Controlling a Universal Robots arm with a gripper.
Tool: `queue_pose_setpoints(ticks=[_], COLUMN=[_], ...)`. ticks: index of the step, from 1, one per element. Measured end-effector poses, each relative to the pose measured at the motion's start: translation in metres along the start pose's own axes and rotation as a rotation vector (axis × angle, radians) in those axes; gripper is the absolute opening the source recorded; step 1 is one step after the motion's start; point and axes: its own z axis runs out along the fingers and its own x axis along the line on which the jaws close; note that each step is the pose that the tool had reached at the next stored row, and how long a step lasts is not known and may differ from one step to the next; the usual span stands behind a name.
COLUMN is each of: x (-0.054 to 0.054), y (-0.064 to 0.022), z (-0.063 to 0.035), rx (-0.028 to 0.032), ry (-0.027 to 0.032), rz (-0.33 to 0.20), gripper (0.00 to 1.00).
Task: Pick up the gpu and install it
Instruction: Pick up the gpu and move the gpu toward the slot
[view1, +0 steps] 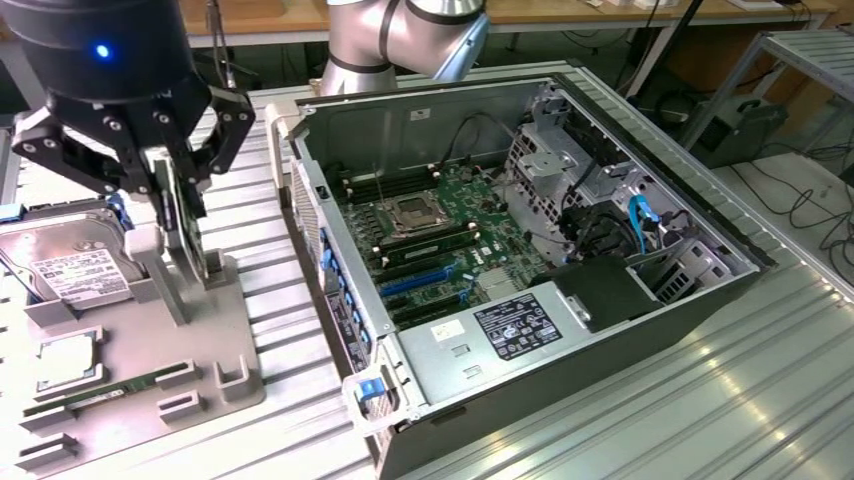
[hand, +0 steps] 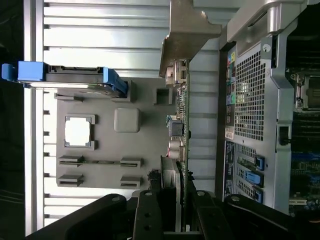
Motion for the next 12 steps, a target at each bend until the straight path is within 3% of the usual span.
queue_pose_setpoints(ticks=[8, 12], x=[-0.001, -0.001], y=[0.0013, 0.0017], z=[-0.0333, -0.0418], rx=[0.0038, 0.006], ry=[0.0002, 0.0001], rz=[0.0, 0.0], gripper=[0.28, 0.28])
